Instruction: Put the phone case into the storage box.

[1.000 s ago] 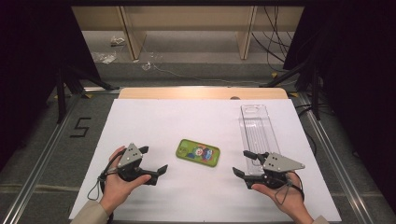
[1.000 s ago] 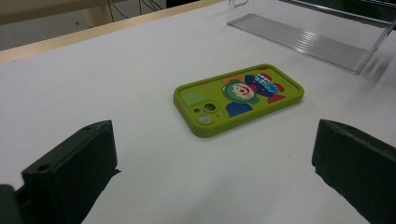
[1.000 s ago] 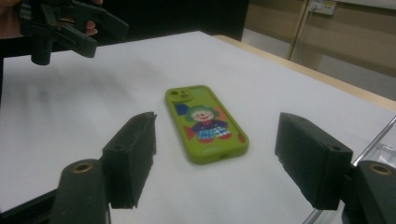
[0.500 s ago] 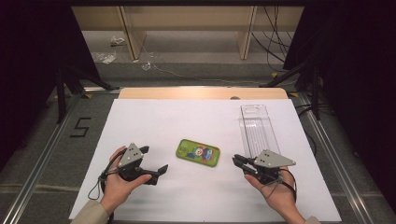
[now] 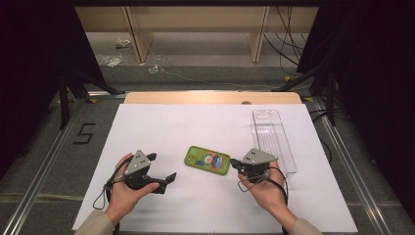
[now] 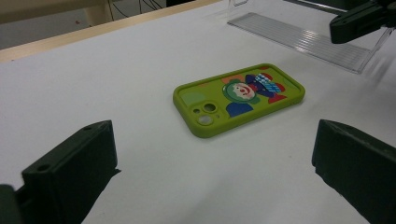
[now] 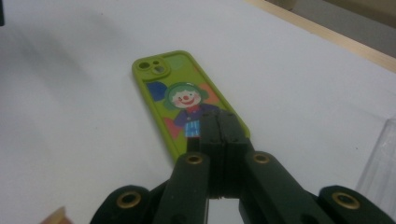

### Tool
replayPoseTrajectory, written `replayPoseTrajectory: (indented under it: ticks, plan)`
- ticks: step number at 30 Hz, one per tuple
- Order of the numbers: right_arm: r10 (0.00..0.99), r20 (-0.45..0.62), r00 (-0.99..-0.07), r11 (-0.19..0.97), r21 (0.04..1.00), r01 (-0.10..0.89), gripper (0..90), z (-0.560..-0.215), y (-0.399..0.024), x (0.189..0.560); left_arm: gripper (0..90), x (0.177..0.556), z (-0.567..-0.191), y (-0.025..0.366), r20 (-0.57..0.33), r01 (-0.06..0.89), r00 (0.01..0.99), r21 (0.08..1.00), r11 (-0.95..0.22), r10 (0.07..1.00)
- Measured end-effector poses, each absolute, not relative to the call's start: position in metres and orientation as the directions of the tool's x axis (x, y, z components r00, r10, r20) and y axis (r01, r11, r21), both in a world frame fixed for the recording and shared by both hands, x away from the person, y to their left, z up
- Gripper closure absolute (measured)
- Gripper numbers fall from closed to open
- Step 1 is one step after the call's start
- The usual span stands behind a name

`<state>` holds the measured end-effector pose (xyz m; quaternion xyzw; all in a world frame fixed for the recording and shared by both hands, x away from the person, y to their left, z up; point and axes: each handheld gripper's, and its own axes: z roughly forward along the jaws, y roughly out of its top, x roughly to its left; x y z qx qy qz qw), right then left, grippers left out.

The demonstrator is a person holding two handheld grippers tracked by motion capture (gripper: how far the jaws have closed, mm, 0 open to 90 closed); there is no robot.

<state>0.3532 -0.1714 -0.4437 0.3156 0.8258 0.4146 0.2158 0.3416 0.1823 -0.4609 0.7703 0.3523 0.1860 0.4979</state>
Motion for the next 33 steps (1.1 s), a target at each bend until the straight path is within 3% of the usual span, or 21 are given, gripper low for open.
replayPoseTrajectory:
  ticks: [12, 33]
  plan:
    - [0.73, -0.092, -0.678, 0.477, 0.778, 0.408, 90.0, -0.454, -0.149, 0.396, 0.0, 0.342, -0.461, 0.182, -0.067, 0.359, 0.685, 0.897, -0.256, 0.726]
    - [0.776, -0.099, -0.623, 0.482, 0.73, 0.484, 90.0, -0.469, -0.142, 0.429, 0.0, 0.342, -0.462, 0.182, -0.072, 0.365, 0.681, 0.896, -0.252, 0.729]
